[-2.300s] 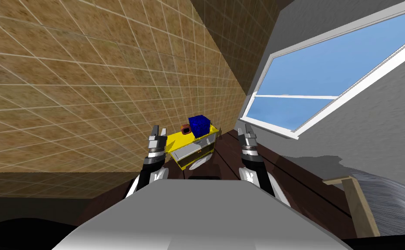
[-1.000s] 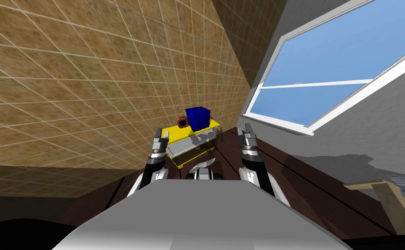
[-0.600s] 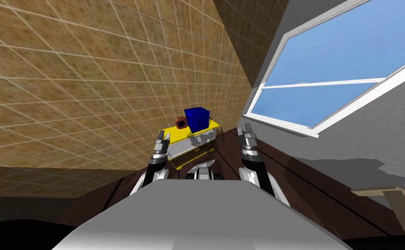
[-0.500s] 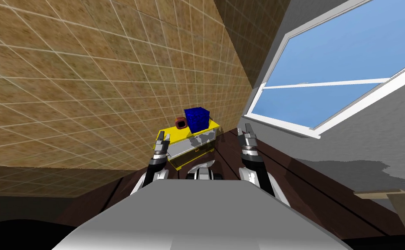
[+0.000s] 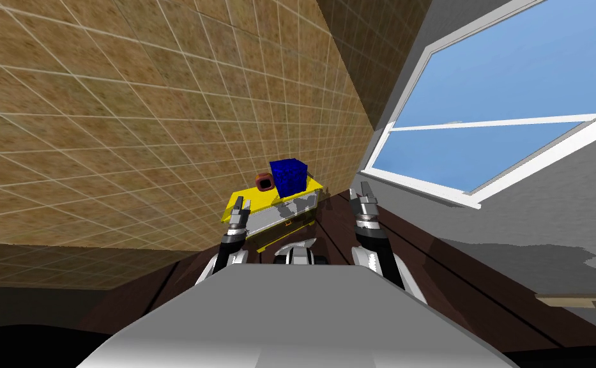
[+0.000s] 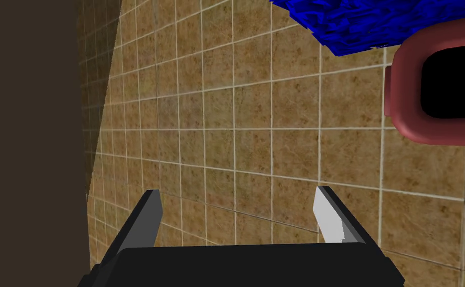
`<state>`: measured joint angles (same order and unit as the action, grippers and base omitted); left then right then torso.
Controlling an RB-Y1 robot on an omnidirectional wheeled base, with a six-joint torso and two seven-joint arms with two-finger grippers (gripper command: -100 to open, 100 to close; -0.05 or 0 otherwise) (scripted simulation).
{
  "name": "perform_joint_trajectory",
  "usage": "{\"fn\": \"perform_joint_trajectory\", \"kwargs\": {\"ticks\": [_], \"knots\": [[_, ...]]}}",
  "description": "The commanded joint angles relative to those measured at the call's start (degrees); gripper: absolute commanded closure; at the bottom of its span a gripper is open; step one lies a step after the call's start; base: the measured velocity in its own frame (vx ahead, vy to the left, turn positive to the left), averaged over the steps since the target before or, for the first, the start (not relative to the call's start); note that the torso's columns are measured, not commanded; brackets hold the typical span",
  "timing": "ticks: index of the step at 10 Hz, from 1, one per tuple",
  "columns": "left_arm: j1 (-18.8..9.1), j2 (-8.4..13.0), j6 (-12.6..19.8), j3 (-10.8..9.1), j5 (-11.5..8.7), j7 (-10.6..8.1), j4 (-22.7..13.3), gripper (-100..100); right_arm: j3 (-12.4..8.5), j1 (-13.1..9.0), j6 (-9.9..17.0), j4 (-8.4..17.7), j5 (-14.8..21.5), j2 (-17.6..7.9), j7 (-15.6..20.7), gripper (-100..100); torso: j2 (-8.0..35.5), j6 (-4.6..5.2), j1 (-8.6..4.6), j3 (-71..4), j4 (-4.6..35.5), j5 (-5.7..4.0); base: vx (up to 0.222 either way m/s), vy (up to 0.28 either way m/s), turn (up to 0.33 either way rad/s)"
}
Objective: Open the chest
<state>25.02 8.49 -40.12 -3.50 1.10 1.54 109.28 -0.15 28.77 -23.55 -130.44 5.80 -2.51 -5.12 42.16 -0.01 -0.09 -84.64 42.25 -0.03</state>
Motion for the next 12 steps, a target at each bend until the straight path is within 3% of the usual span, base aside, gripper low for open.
{"fn": "perform_joint_trajectory", "kwargs": {"ticks": [1, 12], "knots": [[-1.05, 0.47, -2.53, -0.65, -0.37, -0.09, -4.12, -100, 0.0, 0.0, 0.0, 0.0, 0.0, 0.0, 0.0, 0, 0.07, 0.02, 0.07, 0.03, 0.01, 0.01, 0.072, -0.061, 0.03], [-4.36, 0.95, -9.74, -2.5, -1.44, -0.23, -20.07, -100, 0.0, -0.01, 0.0, 0.0, 0.0, 0.0, 0.0, 0, 0.16, 0.01, 0.08, 0.1, 0.05, 0.02, 0.057, -0.056, 0.029]]}}
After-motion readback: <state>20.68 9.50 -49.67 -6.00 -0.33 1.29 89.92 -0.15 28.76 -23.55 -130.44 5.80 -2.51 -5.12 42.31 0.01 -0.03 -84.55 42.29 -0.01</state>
